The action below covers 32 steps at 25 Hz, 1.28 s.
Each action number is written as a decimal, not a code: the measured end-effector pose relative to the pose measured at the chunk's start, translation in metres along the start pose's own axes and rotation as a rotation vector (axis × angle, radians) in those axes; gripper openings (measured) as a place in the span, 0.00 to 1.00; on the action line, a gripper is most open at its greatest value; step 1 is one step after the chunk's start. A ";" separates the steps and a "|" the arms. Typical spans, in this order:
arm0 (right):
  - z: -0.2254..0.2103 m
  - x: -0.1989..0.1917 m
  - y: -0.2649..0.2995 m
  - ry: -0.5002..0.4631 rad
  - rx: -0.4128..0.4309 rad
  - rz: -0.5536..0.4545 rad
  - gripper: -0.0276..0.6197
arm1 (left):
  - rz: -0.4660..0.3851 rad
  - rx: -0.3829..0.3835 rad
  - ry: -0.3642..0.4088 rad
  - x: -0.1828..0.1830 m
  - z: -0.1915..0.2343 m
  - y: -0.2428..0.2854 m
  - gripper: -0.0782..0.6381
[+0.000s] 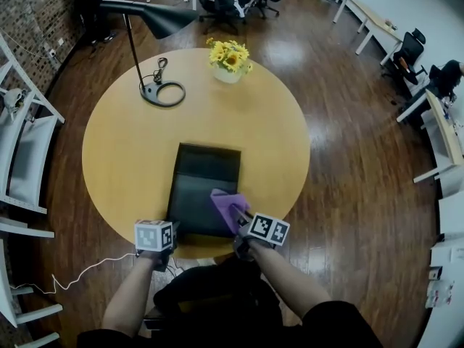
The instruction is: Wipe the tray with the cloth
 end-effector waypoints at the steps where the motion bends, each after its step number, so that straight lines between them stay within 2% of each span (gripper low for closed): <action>1: 0.001 0.003 0.002 -0.004 -0.003 0.004 0.24 | -0.004 0.002 -0.014 0.000 -0.001 0.000 0.35; 6: 0.007 0.030 0.017 -0.063 -0.052 0.020 0.24 | -0.021 -0.031 -0.118 -0.001 -0.014 0.000 0.35; 10: 0.016 0.050 0.035 -0.180 -0.091 0.076 0.23 | -0.041 -0.068 -0.225 -0.005 -0.026 0.002 0.35; 15: 0.021 0.058 0.045 -0.246 -0.072 0.120 0.23 | -0.058 -0.057 -0.296 -0.006 -0.029 0.004 0.35; 24: 0.005 0.030 0.006 -0.224 -0.010 0.156 0.24 | -0.072 -0.022 -0.305 -0.007 -0.024 0.007 0.35; 29: -0.006 0.015 -0.018 -0.161 -0.014 0.074 0.24 | -0.082 -0.023 -0.300 -0.009 -0.026 0.005 0.35; 32: -0.010 0.011 -0.028 -0.106 -0.045 0.003 0.24 | -0.095 -0.037 -0.283 -0.008 -0.029 0.006 0.35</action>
Point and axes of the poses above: the fingertips, and each gripper's own axes: y forward along the fingers, z to its left, x out of its top, the point moved 4 cm from there along -y, backward along the fingers, and after that the axes turned 14 degrees about y, right-handed, at the moved point
